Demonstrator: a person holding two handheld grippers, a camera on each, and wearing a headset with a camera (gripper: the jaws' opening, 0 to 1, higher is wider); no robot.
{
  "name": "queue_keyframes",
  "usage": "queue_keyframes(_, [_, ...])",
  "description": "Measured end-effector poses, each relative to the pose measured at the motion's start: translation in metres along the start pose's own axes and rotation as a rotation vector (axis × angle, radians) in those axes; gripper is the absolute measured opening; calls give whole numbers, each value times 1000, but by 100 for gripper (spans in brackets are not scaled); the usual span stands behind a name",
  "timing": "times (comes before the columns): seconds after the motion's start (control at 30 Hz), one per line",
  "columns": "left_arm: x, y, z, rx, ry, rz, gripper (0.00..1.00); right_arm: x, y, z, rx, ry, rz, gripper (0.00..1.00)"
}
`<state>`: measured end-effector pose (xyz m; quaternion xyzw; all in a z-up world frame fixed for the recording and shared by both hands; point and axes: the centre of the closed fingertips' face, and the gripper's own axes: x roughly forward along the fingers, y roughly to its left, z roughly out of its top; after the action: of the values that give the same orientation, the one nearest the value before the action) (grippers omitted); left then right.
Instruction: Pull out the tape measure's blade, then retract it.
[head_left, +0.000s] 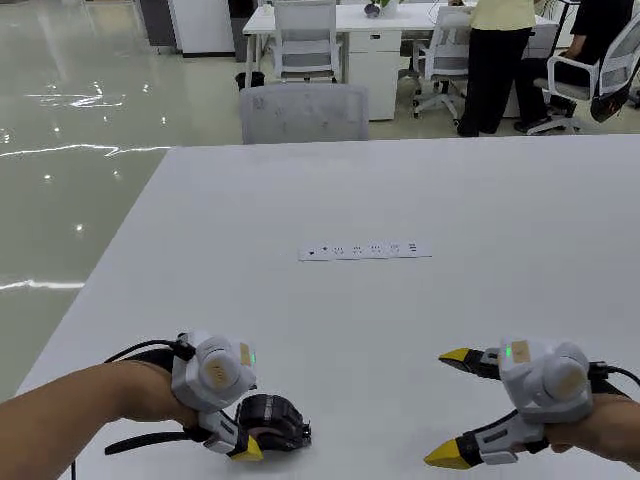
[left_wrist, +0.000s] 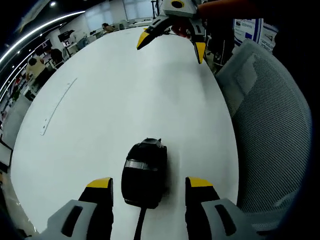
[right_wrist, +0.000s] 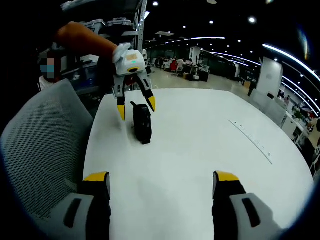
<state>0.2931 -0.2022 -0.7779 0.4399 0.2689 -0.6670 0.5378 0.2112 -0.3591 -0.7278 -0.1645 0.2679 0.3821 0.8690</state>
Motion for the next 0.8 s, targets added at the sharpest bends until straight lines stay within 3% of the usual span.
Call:
queue_keyframes(0.1, [2, 5, 3, 62, 22, 19, 54, 15, 2, 2, -18, 10, 23, 81])
queue_keyframes(0.27, [7, 7, 8, 58, 21, 11, 54, 34, 6, 8, 10, 9, 68, 80])
queue_keyframes(0.4, [14, 5, 7, 78, 43, 0, 50, 49, 11, 11, -20, 29, 91, 80])
queue_keyframes(0.47, [17, 6, -1, 53, 89, 5, 35, 55, 11, 12, -25, 29, 99, 80])
queue_keyframes(0.5, [16, 9, -1, 44, 80, 24, 34, 59, 12, 12, -29, 34, 101, 79])
queue_keyframes(0.8, [18, 6, 0, 26, 76, -9, 33, 89, 17, 20, -65, 45, 129, 69])
